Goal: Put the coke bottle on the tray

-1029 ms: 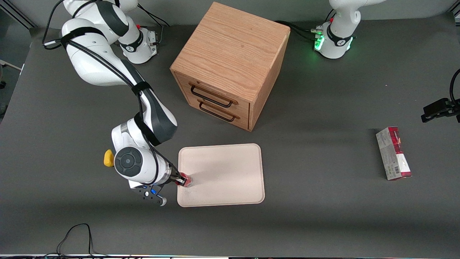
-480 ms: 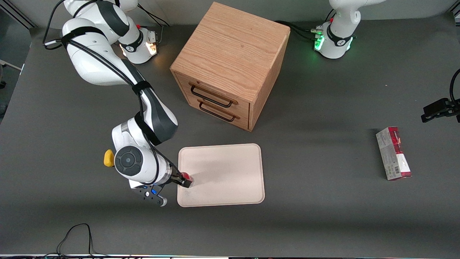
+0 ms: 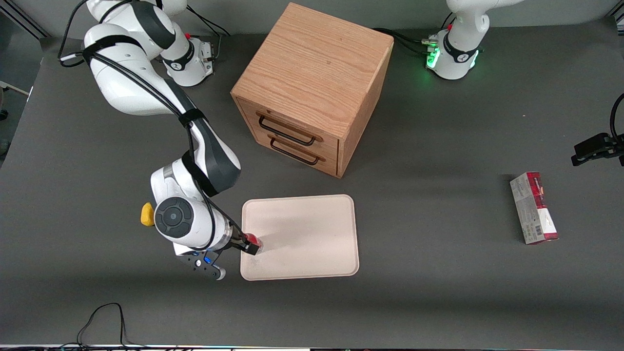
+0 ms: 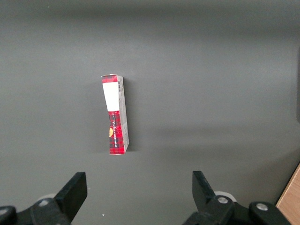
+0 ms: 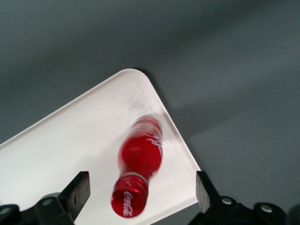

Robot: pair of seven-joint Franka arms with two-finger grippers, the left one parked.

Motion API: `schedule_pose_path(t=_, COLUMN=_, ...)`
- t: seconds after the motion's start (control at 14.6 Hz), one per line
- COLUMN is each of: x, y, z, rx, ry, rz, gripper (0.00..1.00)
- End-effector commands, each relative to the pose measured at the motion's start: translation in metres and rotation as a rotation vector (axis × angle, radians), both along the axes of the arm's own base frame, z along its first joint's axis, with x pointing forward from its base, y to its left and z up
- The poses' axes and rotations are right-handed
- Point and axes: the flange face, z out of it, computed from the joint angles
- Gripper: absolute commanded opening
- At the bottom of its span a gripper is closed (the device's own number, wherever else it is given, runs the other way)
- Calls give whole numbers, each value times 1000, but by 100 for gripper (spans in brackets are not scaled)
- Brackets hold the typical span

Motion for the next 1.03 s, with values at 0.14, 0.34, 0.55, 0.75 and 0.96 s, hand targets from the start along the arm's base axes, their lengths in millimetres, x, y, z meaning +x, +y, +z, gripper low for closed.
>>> schedule_pose_path(t=0.14, x=-23, y=-11, z=79, rx=-69, ry=39, rz=3, gripper=100)
schedule_pose_path(t=0.34, x=-42, y=-57, z=131, rx=-22, ry=117, rz=86, gripper=100)
schedule_pose_path(t=0.55, x=-80, y=-114, z=172, rx=3, ry=142, rz=202, gripper=100)
schedule_pose_path(t=0.75, x=-131, y=-164, z=200, rx=-13, ry=151, rz=324, gripper=100)
schedule_pose_path(t=0.96, x=-172, y=-224, z=221, rx=3, ry=141, rz=444, gripper=100)
